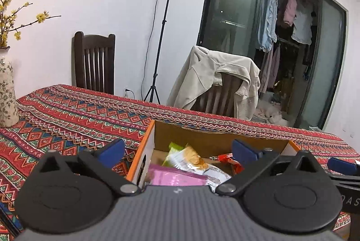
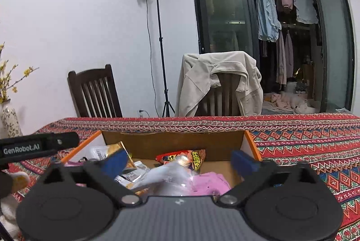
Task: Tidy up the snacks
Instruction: 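Carry both packets over the orange box and open both tools to drop them, then move both tools back to the loose white packets beside the box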
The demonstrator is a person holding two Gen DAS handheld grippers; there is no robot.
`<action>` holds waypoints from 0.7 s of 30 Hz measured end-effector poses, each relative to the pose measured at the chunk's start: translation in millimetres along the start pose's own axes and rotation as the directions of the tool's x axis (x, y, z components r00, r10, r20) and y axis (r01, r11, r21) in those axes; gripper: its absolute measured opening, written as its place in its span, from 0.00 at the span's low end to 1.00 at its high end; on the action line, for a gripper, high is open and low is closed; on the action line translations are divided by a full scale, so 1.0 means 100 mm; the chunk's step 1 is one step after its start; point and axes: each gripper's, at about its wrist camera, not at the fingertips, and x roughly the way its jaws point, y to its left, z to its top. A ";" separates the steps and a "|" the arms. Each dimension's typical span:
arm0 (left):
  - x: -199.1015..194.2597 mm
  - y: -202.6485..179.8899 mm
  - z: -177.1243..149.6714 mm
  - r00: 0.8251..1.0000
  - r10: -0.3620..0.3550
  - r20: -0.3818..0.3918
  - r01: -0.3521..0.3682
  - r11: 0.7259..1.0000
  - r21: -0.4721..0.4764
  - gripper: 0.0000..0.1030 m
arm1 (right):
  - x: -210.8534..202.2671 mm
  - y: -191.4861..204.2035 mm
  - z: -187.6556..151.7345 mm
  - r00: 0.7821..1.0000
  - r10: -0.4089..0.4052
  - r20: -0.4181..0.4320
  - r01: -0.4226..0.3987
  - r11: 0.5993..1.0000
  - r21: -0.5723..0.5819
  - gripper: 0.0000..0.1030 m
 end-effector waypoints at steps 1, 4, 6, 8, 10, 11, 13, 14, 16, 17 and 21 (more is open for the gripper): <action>0.01 0.00 0.00 1.000 0.001 -0.003 -0.001 1.000 -0.002 1.00 | 0.01 -0.01 0.00 1.000 -0.004 -0.007 0.004 1.000 0.003 1.00; 0.02 0.01 0.00 1.000 0.006 -0.010 -0.006 1.000 -0.001 1.00 | 0.03 0.00 -0.02 1.000 -0.022 -0.011 0.022 1.000 -0.004 1.00; 0.02 0.01 0.00 1.000 0.006 -0.009 -0.006 1.000 0.000 1.00 | 0.02 0.01 -0.02 1.000 -0.018 -0.009 0.018 1.000 -0.003 1.00; 0.02 0.01 0.00 1.000 0.006 -0.009 -0.006 1.000 0.000 1.00 | 0.01 0.01 -0.02 1.000 -0.018 -0.004 0.018 1.000 -0.005 1.00; 0.02 0.01 0.00 1.000 0.005 -0.008 -0.005 1.000 0.001 1.00 | 0.00 0.02 -0.01 1.000 -0.018 0.002 0.018 1.000 -0.007 1.00; 0.01 0.00 0.00 1.000 0.006 -0.007 -0.006 1.000 0.002 1.00 | -0.01 0.02 -0.01 1.000 -0.019 0.004 0.019 1.000 -0.007 1.00; 0.00 0.00 0.02 1.000 0.002 -0.008 -0.002 1.000 0.003 1.00 | -0.03 0.03 0.00 1.000 -0.022 0.008 0.022 1.000 -0.008 1.00; -0.01 -0.01 0.02 1.000 0.000 -0.007 0.000 1.000 0.004 1.00 | -0.05 0.03 0.00 1.000 -0.022 0.009 0.022 1.000 -0.007 1.00; -0.05 -0.02 0.05 1.000 -0.008 -0.006 0.008 1.000 0.003 1.00 | -0.09 0.04 0.03 1.000 -0.020 0.013 0.020 1.000 -0.010 1.00; -0.06 -0.02 0.06 1.000 -0.010 -0.004 0.010 1.000 0.004 1.00 | -0.11 0.04 0.04 1.000 -0.020 0.018 0.020 1.000 -0.012 1.00; -0.17 -0.03 0.14 1.000 -0.018 0.000 0.018 1.000 0.009 1.00 | -0.25 0.05 0.11 0.999 -0.021 0.030 0.022 1.000 -0.022 1.00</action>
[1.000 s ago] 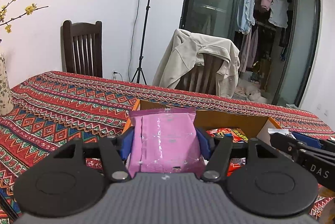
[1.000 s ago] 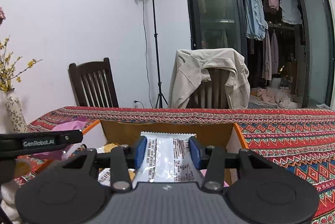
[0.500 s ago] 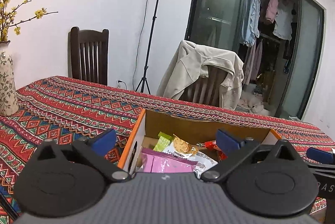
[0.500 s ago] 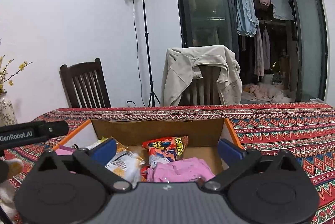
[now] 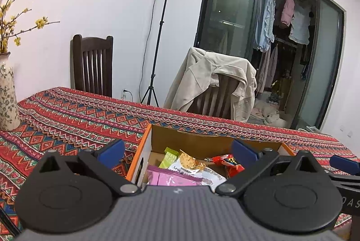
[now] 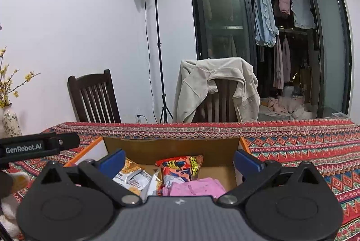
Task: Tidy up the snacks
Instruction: 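Move both tools back to the loose white packets beside the box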
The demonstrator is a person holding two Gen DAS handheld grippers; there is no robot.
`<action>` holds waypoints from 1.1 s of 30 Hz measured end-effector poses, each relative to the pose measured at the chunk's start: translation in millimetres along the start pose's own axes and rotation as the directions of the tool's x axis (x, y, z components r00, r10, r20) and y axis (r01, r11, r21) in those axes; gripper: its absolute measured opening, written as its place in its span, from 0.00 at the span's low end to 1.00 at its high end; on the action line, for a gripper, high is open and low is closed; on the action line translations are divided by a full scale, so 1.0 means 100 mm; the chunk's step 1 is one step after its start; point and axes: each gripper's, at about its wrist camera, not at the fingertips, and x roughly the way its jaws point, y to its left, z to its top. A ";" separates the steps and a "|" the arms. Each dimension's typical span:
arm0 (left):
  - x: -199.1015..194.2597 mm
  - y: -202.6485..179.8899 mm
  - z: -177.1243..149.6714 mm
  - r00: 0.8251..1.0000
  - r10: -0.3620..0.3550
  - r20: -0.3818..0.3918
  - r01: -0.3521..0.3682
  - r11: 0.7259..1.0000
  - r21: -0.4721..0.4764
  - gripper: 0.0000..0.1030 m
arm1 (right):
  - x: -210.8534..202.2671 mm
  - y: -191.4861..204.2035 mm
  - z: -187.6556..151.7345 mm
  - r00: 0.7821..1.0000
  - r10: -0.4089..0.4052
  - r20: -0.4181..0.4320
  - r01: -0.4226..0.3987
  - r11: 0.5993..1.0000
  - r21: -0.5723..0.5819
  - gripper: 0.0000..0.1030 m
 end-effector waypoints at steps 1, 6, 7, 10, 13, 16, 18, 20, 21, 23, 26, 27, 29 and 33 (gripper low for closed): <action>-0.03 0.00 0.01 1.000 -0.001 -0.001 0.001 1.000 0.003 1.00 | -0.04 0.00 0.01 1.000 0.000 0.001 0.000 1.000 -0.006 1.00; -0.18 0.00 -0.03 1.000 0.006 -0.017 -0.005 1.000 0.017 1.00 | -0.28 0.02 -0.02 1.000 -0.014 -0.005 0.014 0.999 -0.034 1.00; -0.21 0.01 -0.04 1.000 0.004 -0.022 -0.004 1.000 0.016 1.00 | -0.33 0.02 -0.04 1.000 -0.015 -0.006 0.015 0.999 -0.036 1.00; -0.31 0.02 -0.11 0.999 0.005 -0.044 -0.004 1.000 0.022 1.00 | -0.50 0.00 -0.12 1.000 -0.023 -0.017 0.022 0.999 -0.038 1.00; -0.41 0.02 -0.19 0.998 0.003 -0.065 -0.002 1.000 0.029 1.00 | -0.65 -0.02 -0.22 0.999 -0.031 -0.032 0.030 0.999 -0.037 1.00; -0.51 0.01 -0.28 0.996 0.006 -0.087 -0.003 0.999 0.039 1.00 | -0.80 -0.04 -0.33 0.998 -0.039 -0.046 0.037 0.999 -0.035 1.00; -0.56 0.01 -0.36 0.994 0.006 -0.106 -0.001 0.999 0.048 1.00 | -0.89 -0.06 -0.39 0.998 -0.042 -0.054 0.040 0.999 -0.027 1.00; -0.62 0.01 -0.43 0.993 0.008 -0.120 -0.001 0.998 0.056 1.00 | -0.98 -0.08 -0.46 0.997 -0.044 -0.061 0.042 0.999 -0.022 1.00; -0.64 0.00 -0.47 0.992 0.008 -0.128 0.000 0.998 0.061 1.00 | -1.02 -0.09 -0.49 0.997 -0.045 -0.064 0.043 0.999 -0.020 1.00; -0.67 -0.01 -0.54 0.989 0.003 -0.151 0.007 0.998 0.067 1.00 | -1.09 -0.10 -0.55 0.996 -0.045 -0.073 0.044 0.999 -0.015 1.00; -0.68 -0.03 -0.65 0.982 0.002 -0.190 0.014 0.997 0.081 1.00 | -1.16 -0.12 -0.65 0.995 -0.044 -0.094 0.044 0.999 -0.007 1.00; -0.69 -0.05 -0.69 0.979 0.006 -0.203 0.013 0.996 0.090 1.00 | -1.17 -0.13 -0.68 0.994 -0.043 -0.102 0.043 0.999 -0.004 1.00; -0.70 -0.07 -0.76 0.975 0.003 -0.221 0.020 0.995 0.100 1.00 | -1.20 -0.16 -0.74 0.992 -0.040 -0.119 0.041 0.999 0.000 1.00; -0.73 -0.15 -0.89 0.966 -0.009 -0.258 0.044 0.991 0.128 1.00 | -1.24 -0.19 -0.84 0.989 -0.040 -0.144 0.042 0.999 0.007 1.00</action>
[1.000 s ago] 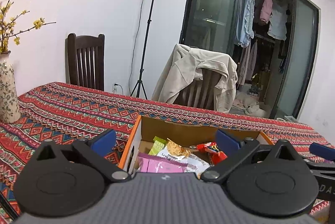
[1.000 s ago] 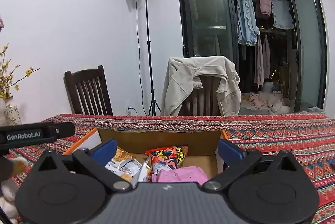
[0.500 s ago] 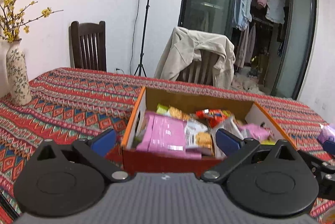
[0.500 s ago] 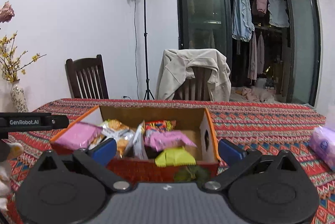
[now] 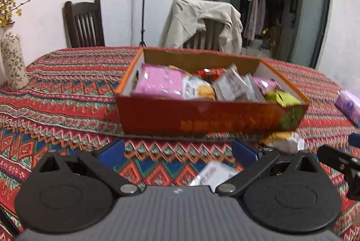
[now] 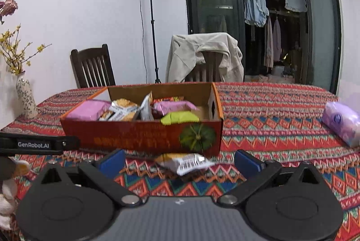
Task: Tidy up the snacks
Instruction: 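Move both tools back to the loose white packets beside the box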
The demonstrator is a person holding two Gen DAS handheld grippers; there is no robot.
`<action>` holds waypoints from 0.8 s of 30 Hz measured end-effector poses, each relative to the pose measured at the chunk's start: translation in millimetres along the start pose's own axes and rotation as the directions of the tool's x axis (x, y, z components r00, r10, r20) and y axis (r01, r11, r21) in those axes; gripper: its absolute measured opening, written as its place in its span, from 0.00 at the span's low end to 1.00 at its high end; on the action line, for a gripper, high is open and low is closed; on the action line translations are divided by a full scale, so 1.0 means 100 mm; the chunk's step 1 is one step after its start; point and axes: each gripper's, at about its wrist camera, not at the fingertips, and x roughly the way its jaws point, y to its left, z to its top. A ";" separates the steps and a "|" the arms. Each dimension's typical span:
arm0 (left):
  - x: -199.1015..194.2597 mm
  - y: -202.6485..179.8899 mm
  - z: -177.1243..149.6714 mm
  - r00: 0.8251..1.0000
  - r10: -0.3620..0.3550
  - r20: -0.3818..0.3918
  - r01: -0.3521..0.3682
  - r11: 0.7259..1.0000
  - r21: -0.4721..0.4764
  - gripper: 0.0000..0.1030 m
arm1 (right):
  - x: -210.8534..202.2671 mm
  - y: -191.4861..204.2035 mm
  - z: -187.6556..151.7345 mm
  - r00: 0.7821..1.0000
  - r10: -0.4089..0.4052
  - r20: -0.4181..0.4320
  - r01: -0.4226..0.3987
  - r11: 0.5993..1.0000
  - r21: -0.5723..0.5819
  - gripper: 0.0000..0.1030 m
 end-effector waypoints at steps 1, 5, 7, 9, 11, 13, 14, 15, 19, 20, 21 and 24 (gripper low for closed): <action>0.01 -0.03 -0.02 1.000 -0.004 -0.008 0.004 1.000 0.009 1.00 | 0.00 -0.01 -0.02 1.000 -0.001 -0.007 0.001 1.000 0.002 1.00; 0.03 -0.11 -0.14 0.999 -0.018 -0.042 0.020 0.999 0.044 1.00 | 0.01 -0.05 -0.09 0.999 -0.012 -0.033 0.012 1.000 0.005 1.00; 0.05 -0.13 -0.20 0.997 -0.031 -0.064 0.035 0.998 0.057 1.00 | 0.00 -0.08 -0.13 0.999 -0.015 -0.042 0.016 1.000 0.009 1.00; 0.09 -0.17 -0.26 0.994 -0.044 -0.098 0.051 0.996 0.069 1.00 | 0.01 -0.10 -0.17 0.999 -0.018 -0.051 0.019 1.000 0.016 1.00; 0.13 -0.19 -0.31 0.991 -0.043 -0.125 0.053 0.995 0.080 1.00 | 0.01 -0.12 -0.20 0.998 -0.018 -0.057 0.020 1.000 0.022 1.00; 0.18 -0.22 -0.36 0.988 -0.033 -0.150 0.048 0.994 0.099 1.00 | 0.02 -0.13 -0.23 0.998 -0.017 -0.063 0.019 0.999 0.027 1.00; 0.20 -0.23 -0.37 0.987 -0.024 -0.160 0.041 0.994 0.104 1.00 | 0.02 -0.14 -0.23 0.998 -0.018 -0.065 0.020 0.999 0.029 1.00; 0.24 -0.24 -0.39 0.985 -0.011 -0.171 0.029 0.994 0.106 1.00 | 0.02 -0.15 -0.24 0.998 -0.019 -0.068 0.021 0.999 0.032 1.00; 0.29 -0.24 -0.36 0.987 0.005 -0.163 0.010 0.996 0.092 1.00 | 0.04 -0.16 -0.26 0.997 -0.017 -0.075 0.019 0.999 0.037 1.00; 0.30 -0.24 -0.35 0.987 0.009 -0.160 0.005 0.996 0.090 1.00 | 0.04 -0.16 -0.26 0.997 -0.016 -0.077 0.019 0.999 0.037 1.00; 0.31 -0.25 -0.35 0.988 0.014 -0.157 0.000 0.996 0.088 1.00 | 0.05 -0.16 -0.27 0.997 -0.017 -0.081 0.020 0.999 0.036 1.00; 0.29 -0.26 -0.34 0.990 0.001 -0.143 0.012 0.996 0.092 0.88 | 0.08 -0.17 -0.28 0.996 -0.024 -0.092 0.027 0.999 0.036 1.00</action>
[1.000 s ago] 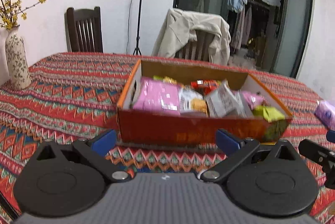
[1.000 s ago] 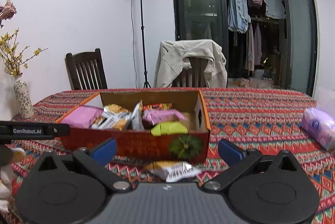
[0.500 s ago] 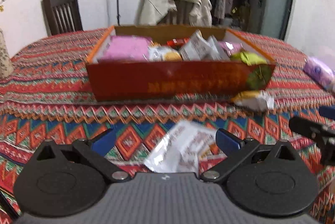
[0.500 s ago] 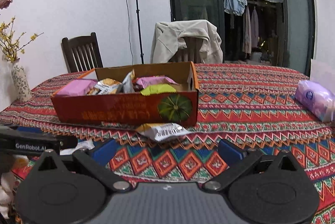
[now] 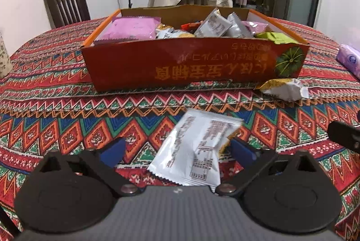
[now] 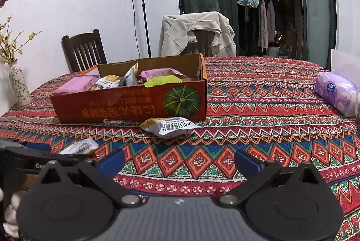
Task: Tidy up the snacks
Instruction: 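Move both tools back to the loose white packets beside the box, then grasp a white packet with the left tool while the right tool grasps another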
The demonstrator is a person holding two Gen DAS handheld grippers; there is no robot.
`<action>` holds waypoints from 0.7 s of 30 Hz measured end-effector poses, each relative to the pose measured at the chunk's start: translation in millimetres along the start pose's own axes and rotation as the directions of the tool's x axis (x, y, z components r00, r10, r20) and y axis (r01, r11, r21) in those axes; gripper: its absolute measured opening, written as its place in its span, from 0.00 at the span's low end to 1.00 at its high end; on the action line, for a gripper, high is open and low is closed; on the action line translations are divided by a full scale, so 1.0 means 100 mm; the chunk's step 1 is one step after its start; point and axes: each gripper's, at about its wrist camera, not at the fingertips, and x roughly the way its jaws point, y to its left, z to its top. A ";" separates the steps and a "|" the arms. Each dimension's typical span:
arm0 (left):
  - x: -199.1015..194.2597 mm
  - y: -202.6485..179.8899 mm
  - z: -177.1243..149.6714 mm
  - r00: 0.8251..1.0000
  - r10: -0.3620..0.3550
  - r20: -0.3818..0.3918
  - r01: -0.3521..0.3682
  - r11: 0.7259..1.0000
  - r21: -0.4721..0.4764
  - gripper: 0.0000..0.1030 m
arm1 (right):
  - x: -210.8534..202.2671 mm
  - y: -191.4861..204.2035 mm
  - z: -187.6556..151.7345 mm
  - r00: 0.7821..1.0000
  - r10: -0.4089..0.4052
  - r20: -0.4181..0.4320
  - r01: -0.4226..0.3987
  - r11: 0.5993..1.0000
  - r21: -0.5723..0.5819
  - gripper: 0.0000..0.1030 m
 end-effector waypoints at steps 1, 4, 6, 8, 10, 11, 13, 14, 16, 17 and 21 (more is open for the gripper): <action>-0.01 -0.01 0.00 1.000 -0.010 0.009 0.010 1.000 0.005 0.74 | 0.01 0.00 0.00 1.000 -0.001 -0.004 0.001 1.000 0.001 1.00; -0.06 -0.02 0.02 0.999 -0.036 0.025 0.036 0.999 0.020 0.49 | 0.05 0.01 -0.01 1.000 -0.003 -0.014 0.003 1.000 0.003 1.00; -0.07 -0.02 0.00 0.998 -0.040 0.039 0.040 0.999 0.015 0.47 | 0.06 0.03 -0.01 1.000 -0.001 -0.018 0.001 1.000 -0.003 1.00; -0.10 -0.02 0.00 0.997 -0.045 0.055 0.044 0.999 0.014 0.40 | 0.08 0.06 -0.02 1.000 -0.001 -0.023 0.001 1.000 -0.011 1.00; -0.14 -0.01 0.01 0.995 -0.059 0.074 0.058 0.998 0.015 0.36 | 0.09 0.08 -0.02 1.000 -0.004 -0.028 0.004 1.000 -0.018 1.00; -0.16 -0.01 0.02 0.995 -0.066 0.080 0.065 0.998 0.013 0.36 | 0.09 0.09 -0.02 1.000 -0.006 -0.029 0.005 1.000 -0.020 1.00; -0.18 0.01 0.03 0.993 -0.072 0.092 0.071 0.997 0.010 0.35 | 0.11 0.10 -0.01 0.999 -0.009 -0.031 0.008 1.000 -0.026 1.00; -0.18 0.02 0.04 0.992 -0.075 0.097 0.074 0.997 0.007 0.34 | 0.11 0.11 0.00 0.999 -0.010 -0.031 0.009 1.000 -0.028 1.00; -0.20 0.04 0.05 0.991 -0.081 0.106 0.082 0.997 0.000 0.33 | 0.13 0.12 0.01 0.999 -0.015 -0.034 0.014 0.999 -0.034 1.00; -0.20 0.06 0.06 0.990 -0.084 0.111 0.085 0.996 -0.003 0.14 | 0.14 0.13 0.01 0.999 -0.017 -0.035 0.016 0.999 -0.036 1.00; -0.22 0.14 0.11 0.986 -0.106 0.126 0.109 0.994 -0.018 0.08 | 0.18 0.14 0.04 0.999 -0.032 -0.040 0.030 0.999 -0.045 1.00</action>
